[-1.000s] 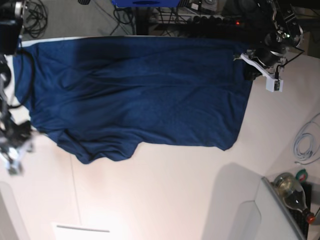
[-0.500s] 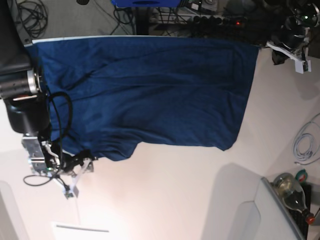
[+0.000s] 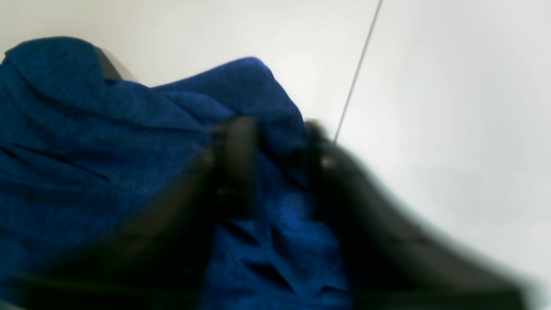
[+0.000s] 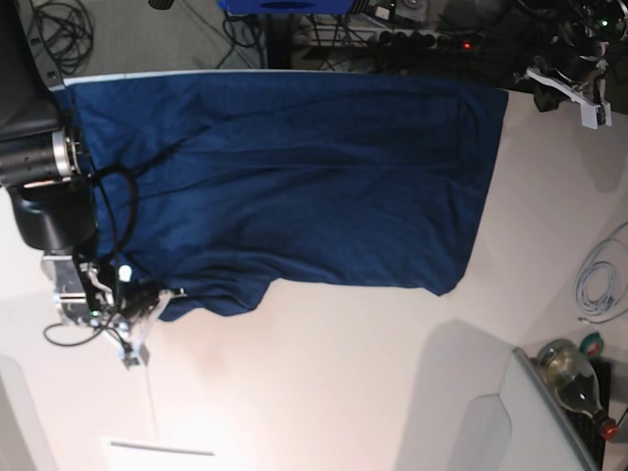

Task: Layout the t-shirt on the table in an organized manner, then fold the t-shirt properly

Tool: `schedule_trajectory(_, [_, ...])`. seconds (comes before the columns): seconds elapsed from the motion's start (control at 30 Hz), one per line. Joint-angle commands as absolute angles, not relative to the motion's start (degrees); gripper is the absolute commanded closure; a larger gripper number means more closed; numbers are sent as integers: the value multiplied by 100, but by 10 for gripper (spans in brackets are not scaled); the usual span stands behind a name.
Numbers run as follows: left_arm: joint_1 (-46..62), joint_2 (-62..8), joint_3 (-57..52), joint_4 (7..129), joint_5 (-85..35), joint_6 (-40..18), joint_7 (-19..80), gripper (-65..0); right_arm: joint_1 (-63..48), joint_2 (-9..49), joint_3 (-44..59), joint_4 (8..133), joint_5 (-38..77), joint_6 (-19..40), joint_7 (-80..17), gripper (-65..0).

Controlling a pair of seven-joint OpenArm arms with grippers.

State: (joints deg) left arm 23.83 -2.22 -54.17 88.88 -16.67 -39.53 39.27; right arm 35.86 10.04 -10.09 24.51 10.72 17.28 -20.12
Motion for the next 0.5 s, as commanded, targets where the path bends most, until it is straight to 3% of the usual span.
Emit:
schedule_trajectory(0.0, [2404,-295,-5446,8945,-1736,-4000,3820,0,3802,1042,-980,2545,1112,1701,-1930,0])
schedule_trajectory(0.2, [2413,-295,-5473,8945,-1701,-4000,3820,0,3829,1042,-980,2633,1121,1701,-1938,-3])
schedule_trajectory(0.3, [2413,-295,-5464,8945,-1692,-4000,3820,0,3591,1068,-980,3240,1121,1710,-2035,-20])
schedule_trajectory(0.47, [2404,-295,-5446,8945,-1692,-4000,3820,0,2905,1200,-980,4769,1121,1710,-2484,-219])
